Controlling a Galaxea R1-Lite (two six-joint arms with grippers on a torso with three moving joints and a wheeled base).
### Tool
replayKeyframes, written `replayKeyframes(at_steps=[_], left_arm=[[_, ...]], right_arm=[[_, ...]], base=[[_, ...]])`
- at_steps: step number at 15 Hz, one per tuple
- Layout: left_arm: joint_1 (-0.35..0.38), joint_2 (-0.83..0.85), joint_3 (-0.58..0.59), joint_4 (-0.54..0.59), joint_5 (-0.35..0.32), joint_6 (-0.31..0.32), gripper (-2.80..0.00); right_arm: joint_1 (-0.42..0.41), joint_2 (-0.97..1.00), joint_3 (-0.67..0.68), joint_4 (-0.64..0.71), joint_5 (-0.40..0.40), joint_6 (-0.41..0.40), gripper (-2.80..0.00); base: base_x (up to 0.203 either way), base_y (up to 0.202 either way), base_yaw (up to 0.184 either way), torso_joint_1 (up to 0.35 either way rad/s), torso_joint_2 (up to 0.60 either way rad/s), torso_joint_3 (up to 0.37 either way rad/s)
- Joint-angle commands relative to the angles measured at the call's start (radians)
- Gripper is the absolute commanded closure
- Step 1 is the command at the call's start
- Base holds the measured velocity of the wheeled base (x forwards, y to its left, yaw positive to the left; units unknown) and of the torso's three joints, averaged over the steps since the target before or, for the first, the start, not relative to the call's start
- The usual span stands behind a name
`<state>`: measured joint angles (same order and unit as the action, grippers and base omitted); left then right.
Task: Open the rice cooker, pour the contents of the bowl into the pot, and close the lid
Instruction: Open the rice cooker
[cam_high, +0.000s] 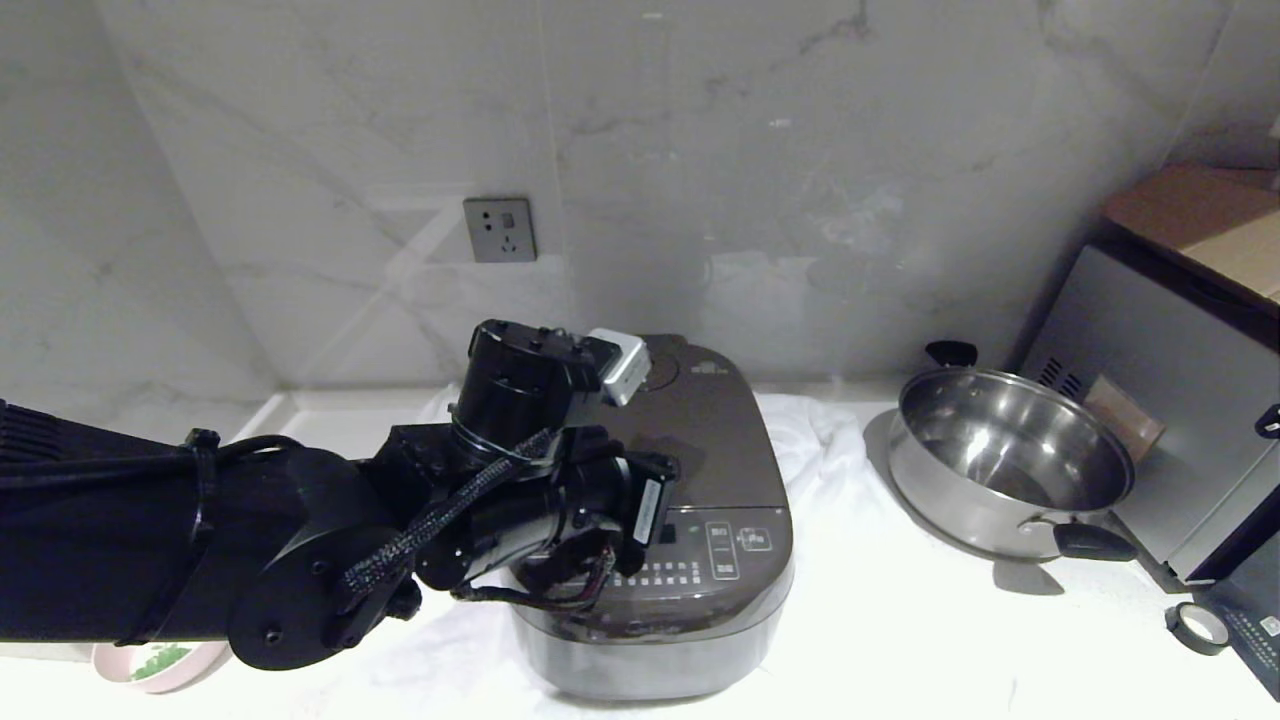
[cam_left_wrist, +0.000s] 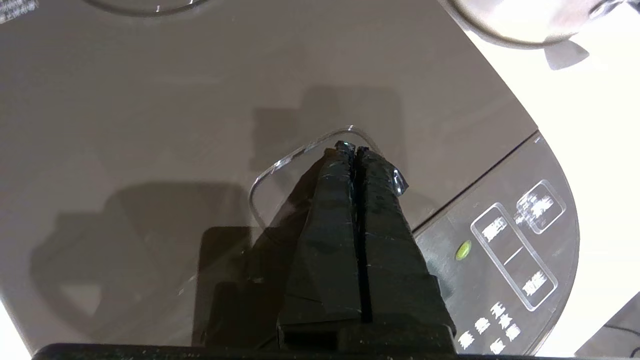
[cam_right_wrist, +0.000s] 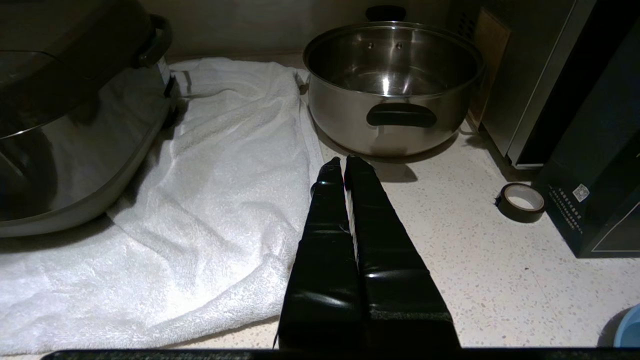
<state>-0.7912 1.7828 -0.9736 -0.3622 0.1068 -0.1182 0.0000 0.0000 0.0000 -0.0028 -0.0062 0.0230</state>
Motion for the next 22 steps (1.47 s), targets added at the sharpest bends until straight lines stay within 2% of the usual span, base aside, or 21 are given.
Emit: replayKeyframes(at_steps=[1,16,22], left_arm=[[0.005,-0.007,0.009,-0.004,0.002,0.000,0.00],[-0.001,0.047,0.048,-0.006,0.002,0.005,0.00],[0.003,-0.006,0.043,-0.006,-0.003,-0.010,0.00]], right_arm=[[0.000,0.000,0.000,0.000,0.000,0.000,0.00],[0.000,0.000,0.000,0.000,0.000,0.000,0.00],[0.000,0.000,0.000,0.000,0.000,0.000,0.00]], base=[[0.000,0.000,0.000,0.000,0.00,0.000],[0.000,0.000,0.000,0.000,0.00,0.000],[0.000,0.000,0.000,0.000,0.00,0.000]])
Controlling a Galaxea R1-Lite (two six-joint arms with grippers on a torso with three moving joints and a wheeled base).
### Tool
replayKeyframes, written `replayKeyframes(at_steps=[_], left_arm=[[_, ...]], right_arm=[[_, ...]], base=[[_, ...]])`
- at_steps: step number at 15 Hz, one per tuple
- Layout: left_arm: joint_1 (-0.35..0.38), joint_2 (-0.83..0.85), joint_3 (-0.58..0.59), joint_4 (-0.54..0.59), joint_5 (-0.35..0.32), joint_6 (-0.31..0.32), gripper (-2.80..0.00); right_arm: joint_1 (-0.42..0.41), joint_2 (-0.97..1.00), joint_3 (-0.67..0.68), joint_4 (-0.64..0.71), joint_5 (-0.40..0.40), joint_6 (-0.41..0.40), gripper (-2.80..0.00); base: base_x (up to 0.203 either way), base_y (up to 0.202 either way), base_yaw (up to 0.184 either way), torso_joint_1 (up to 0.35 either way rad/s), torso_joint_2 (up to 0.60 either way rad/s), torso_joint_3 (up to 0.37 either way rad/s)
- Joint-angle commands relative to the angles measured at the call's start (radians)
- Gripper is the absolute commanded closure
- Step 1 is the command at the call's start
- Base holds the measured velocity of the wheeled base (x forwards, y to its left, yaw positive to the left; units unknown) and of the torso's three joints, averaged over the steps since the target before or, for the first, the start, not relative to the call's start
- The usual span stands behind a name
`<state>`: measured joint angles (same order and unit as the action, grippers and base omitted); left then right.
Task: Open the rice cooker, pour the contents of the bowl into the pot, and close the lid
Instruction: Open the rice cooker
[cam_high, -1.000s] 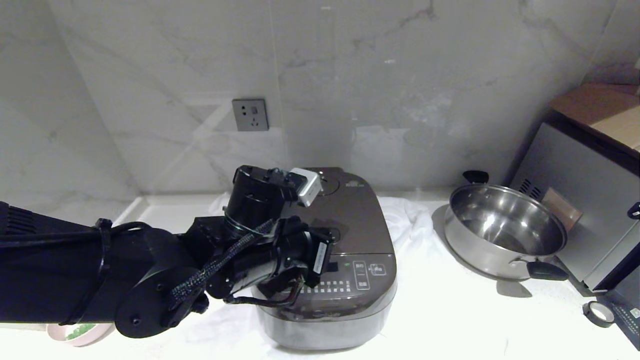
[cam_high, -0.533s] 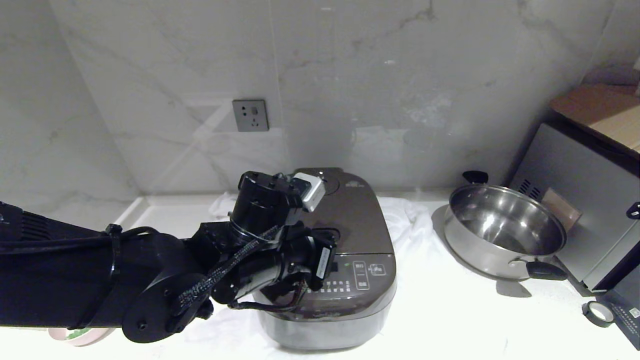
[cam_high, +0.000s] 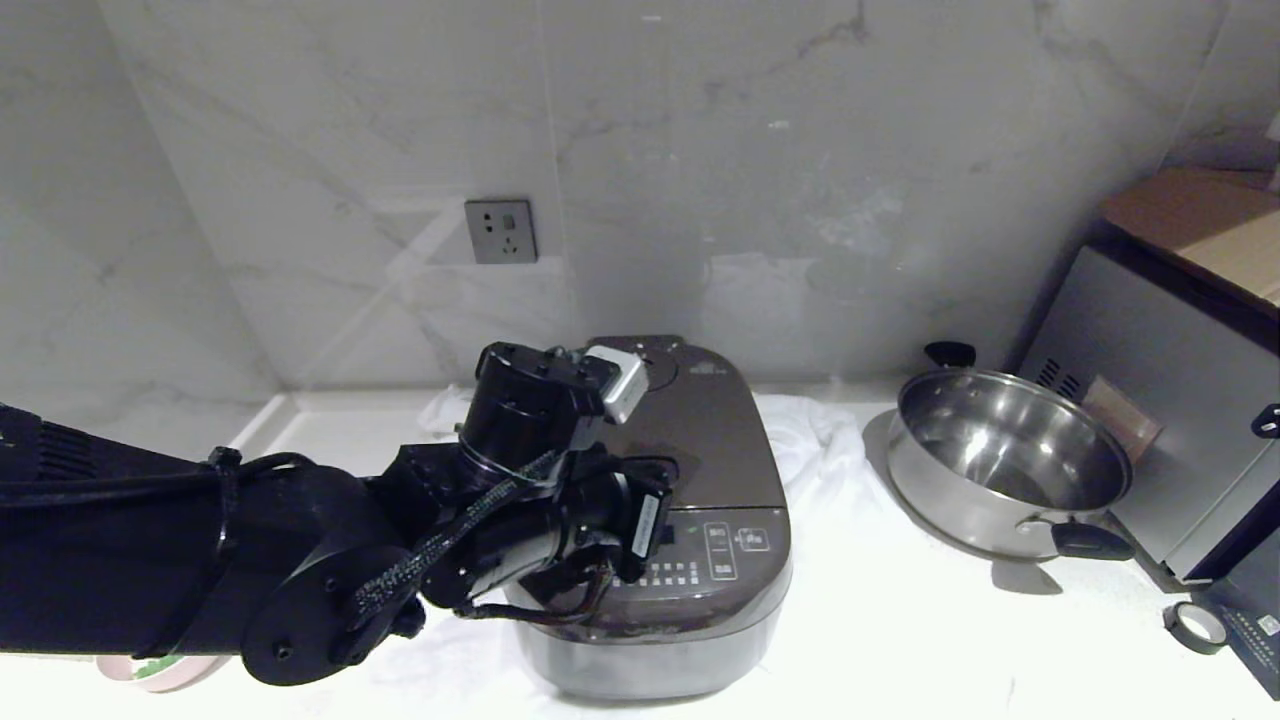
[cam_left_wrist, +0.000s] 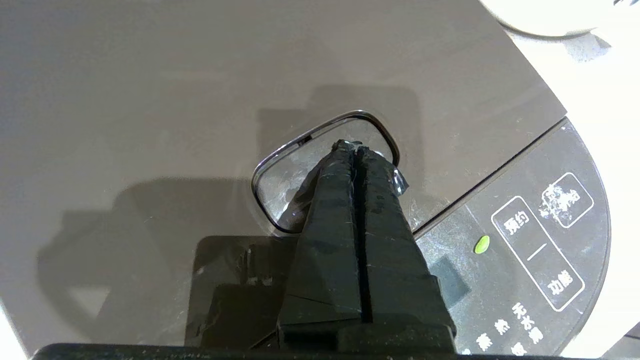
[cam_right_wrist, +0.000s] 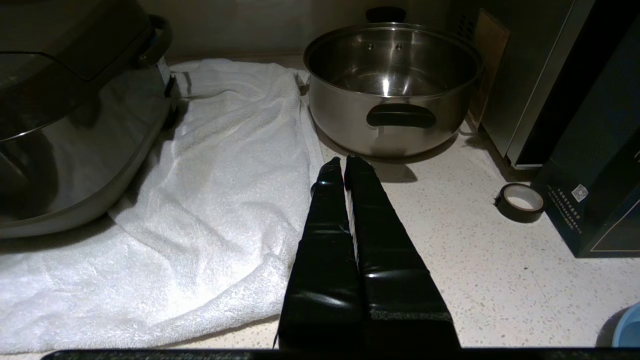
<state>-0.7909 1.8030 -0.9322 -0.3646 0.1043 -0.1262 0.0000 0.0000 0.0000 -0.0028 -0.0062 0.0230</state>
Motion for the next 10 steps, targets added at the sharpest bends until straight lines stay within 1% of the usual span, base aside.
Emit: replayKeyframes(at_steps=[1,5,7,10], left_arm=[[0.007,-0.039,0.001,-0.005,0.000,-0.004,0.00],[0.032,-0.066,-0.020,-0.007,-0.001,-0.009,0.00],[0.033,-0.077,-0.040,-0.007,-0.001,-0.041,0.00],[0.047,-0.083,-0.049,-0.007,-0.002,-0.042,0.00]], right_arm=[[0.000,0.000,0.000,0.000,0.000,0.000,0.00],[0.000,0.000,0.000,0.000,0.000,0.000,0.00],[0.000,0.000,0.000,0.000,0.000,0.000,0.00],[0.000,0.000,0.000,0.000,0.000,0.000,0.00]], base=[[0.000,0.000,0.000,0.000,0.00,0.000],[0.000,0.000,0.000,0.000,0.00,0.000],[0.000,0.000,0.000,0.000,0.00,0.000],[0.000,0.000,0.000,0.000,0.00,0.000]])
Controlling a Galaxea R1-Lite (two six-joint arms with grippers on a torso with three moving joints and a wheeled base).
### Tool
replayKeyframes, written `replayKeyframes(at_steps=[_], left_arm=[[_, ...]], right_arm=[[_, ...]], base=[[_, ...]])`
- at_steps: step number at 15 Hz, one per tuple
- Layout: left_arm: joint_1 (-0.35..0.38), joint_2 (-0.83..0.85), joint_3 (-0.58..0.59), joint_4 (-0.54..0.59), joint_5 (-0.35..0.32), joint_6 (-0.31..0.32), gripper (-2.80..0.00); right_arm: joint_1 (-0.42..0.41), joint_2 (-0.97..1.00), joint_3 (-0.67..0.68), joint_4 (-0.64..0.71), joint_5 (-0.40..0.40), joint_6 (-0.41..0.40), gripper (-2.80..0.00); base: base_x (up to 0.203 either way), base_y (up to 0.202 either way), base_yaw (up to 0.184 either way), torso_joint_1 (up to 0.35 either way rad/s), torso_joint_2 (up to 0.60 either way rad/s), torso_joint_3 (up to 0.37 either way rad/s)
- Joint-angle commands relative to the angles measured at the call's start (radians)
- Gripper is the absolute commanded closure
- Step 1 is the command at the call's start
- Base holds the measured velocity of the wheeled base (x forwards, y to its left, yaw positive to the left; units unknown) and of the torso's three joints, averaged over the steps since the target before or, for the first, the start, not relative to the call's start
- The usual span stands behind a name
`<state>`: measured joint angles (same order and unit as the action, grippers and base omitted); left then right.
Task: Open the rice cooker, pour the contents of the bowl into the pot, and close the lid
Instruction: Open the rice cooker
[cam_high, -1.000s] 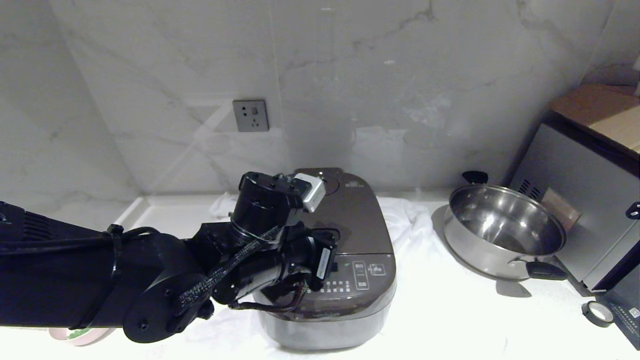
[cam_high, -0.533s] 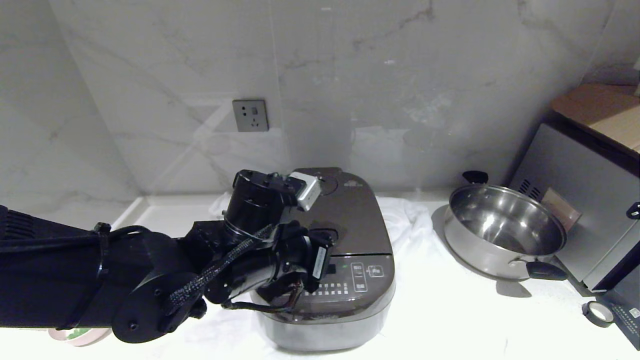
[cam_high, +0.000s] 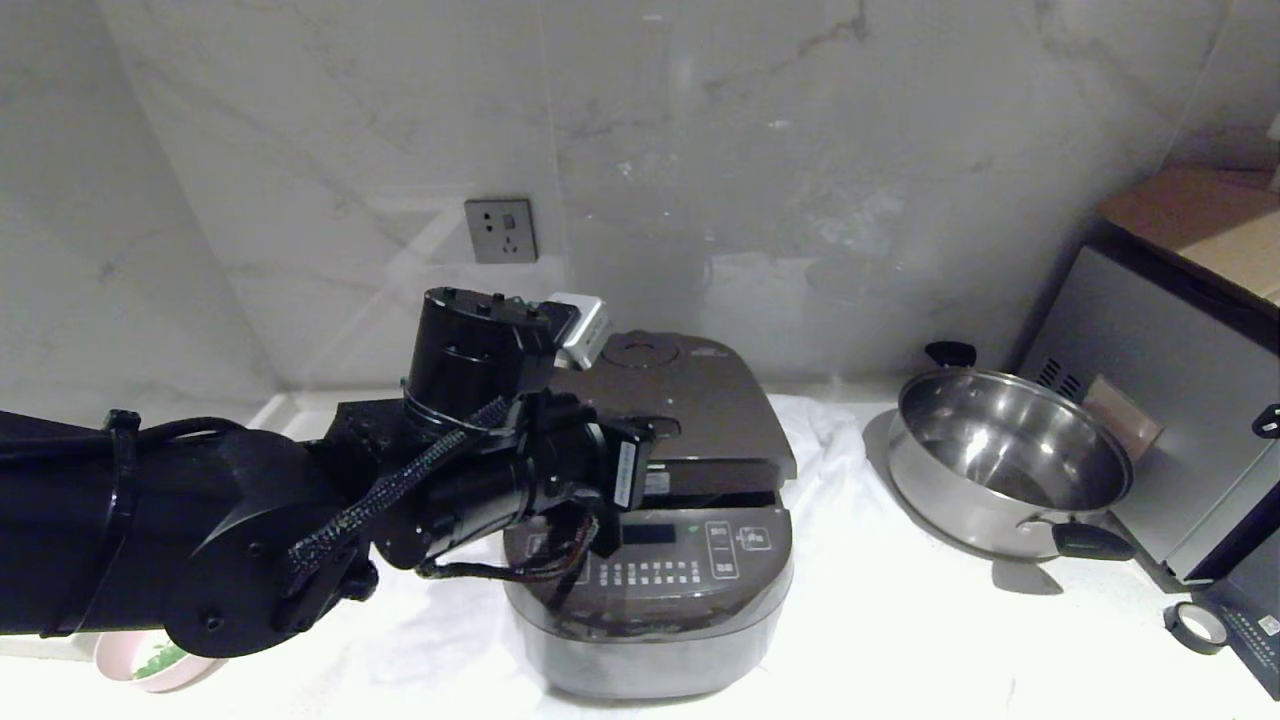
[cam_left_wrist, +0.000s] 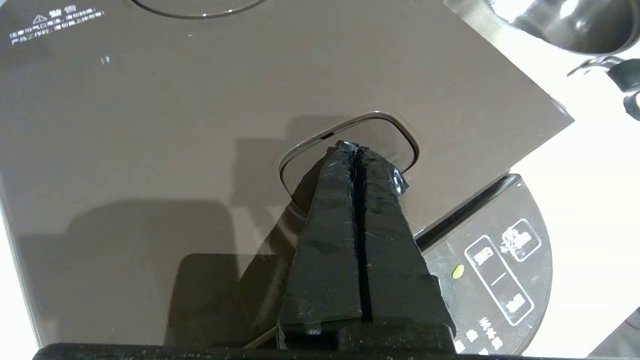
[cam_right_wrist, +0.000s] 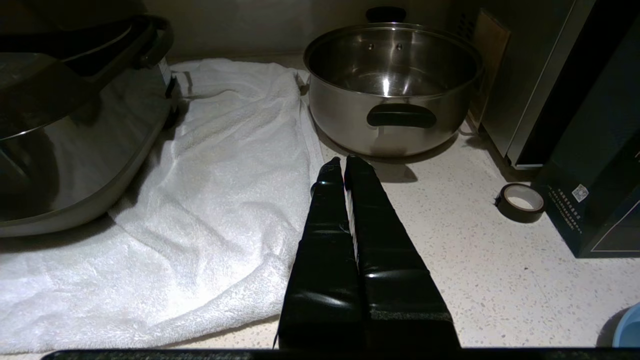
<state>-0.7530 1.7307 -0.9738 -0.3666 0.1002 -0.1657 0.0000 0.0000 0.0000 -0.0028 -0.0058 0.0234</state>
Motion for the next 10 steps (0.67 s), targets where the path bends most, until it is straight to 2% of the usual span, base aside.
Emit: replayKeyframes(at_steps=[1,7,10], left_arm=[[0.020,-0.011,-0.019,-0.005,0.003,-0.008,0.00],[0.147,-0.072,-0.082,-0.005,-0.004,-0.031,0.00],[0.217,-0.095,-0.088,-0.005,-0.037,-0.033,0.00]], right_arm=[[0.000,0.000,0.000,0.000,0.000,0.000,0.00],[0.000,0.000,0.000,0.000,0.000,0.000,0.00],[0.000,-0.002,0.000,0.000,0.000,0.000,0.00]], base=[[0.000,0.000,0.000,0.000,0.00,0.000],[0.000,0.000,0.000,0.000,0.00,0.000],[0.000,0.000,0.000,0.000,0.00,0.000]])
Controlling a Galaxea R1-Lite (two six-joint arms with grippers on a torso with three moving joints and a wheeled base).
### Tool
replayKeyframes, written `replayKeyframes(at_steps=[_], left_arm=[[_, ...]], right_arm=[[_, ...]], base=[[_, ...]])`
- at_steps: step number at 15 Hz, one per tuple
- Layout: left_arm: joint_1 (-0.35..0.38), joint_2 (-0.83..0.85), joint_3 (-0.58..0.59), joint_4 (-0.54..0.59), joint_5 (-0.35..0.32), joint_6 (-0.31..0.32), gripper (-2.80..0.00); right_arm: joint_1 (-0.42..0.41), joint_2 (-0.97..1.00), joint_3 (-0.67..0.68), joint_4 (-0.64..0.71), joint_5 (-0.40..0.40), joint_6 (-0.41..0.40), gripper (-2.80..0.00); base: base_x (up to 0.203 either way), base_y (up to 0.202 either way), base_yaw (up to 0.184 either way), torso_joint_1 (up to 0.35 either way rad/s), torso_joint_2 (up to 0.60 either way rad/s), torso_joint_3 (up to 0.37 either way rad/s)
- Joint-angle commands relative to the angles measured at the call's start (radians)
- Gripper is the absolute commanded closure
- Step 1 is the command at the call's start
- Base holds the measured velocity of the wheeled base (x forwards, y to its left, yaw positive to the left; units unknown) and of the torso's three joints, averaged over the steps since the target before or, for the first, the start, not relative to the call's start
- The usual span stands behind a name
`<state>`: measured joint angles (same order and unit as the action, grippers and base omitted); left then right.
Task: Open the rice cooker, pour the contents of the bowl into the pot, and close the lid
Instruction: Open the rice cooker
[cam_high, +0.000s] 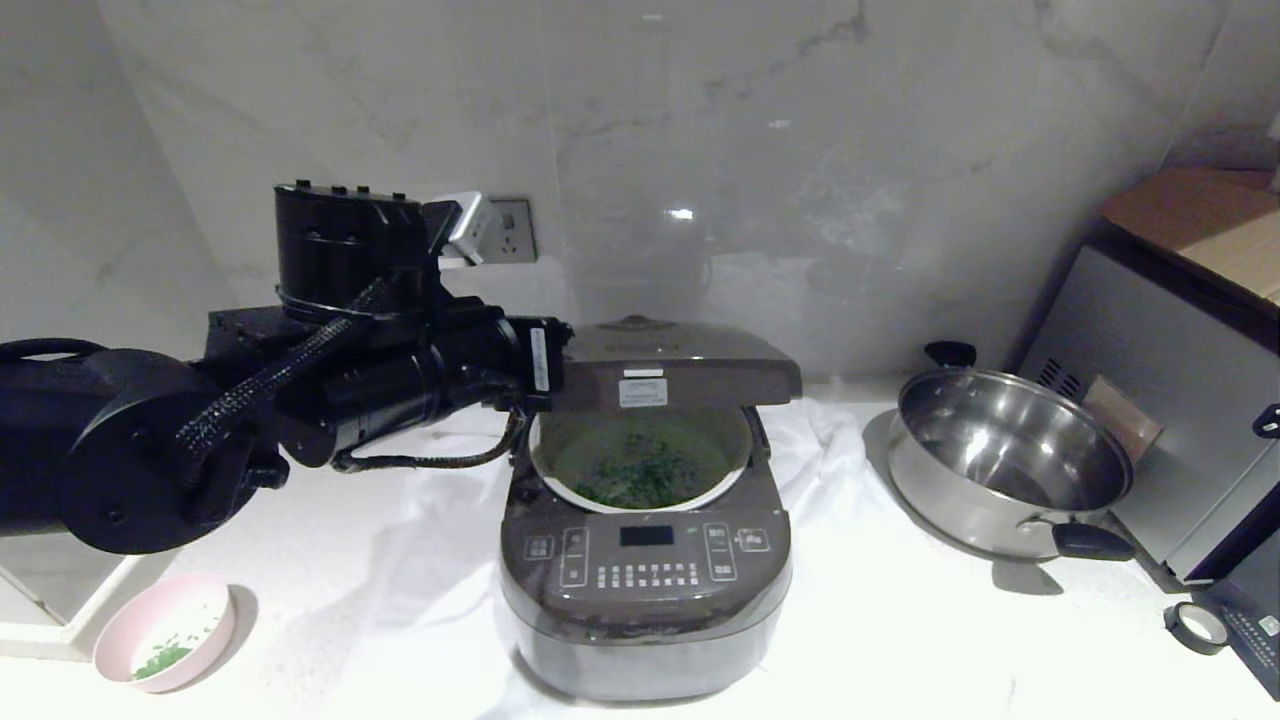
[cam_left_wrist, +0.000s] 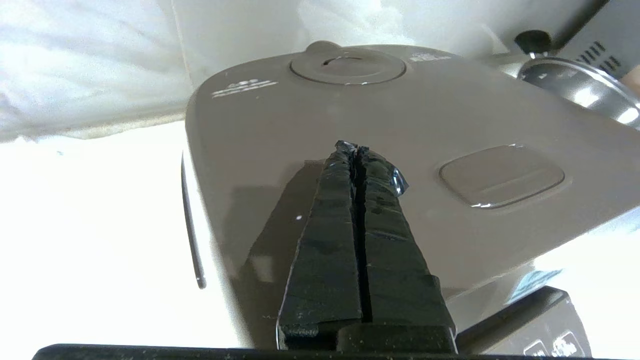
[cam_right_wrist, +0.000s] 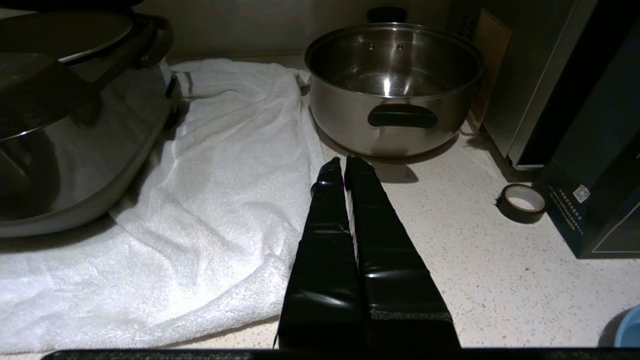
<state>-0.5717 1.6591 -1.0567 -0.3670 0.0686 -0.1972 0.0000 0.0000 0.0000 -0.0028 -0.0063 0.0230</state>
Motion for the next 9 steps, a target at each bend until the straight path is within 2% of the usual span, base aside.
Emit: replayKeyframes(at_steps=[1,6,9], left_arm=[[0.052,-0.032,-0.017,-0.004,-0.007,-0.003,0.00],[0.106,-0.065,-0.105,-0.003,-0.006,-0.056,0.00],[0.136,-0.107,-0.085,0.003,-0.009,-0.056,0.00]], right_arm=[[0.000,0.000,0.000,0.000,0.000,0.000,0.00],[0.000,0.000,0.000,0.000,0.000,0.000,0.00],[0.000,0.000,0.000,0.000,0.000,0.000,0.00]], base=[[0.000,0.000,0.000,0.000,0.00,0.000],[0.000,0.000,0.000,0.000,0.00,0.000],[0.000,0.000,0.000,0.000,0.00,0.000]])
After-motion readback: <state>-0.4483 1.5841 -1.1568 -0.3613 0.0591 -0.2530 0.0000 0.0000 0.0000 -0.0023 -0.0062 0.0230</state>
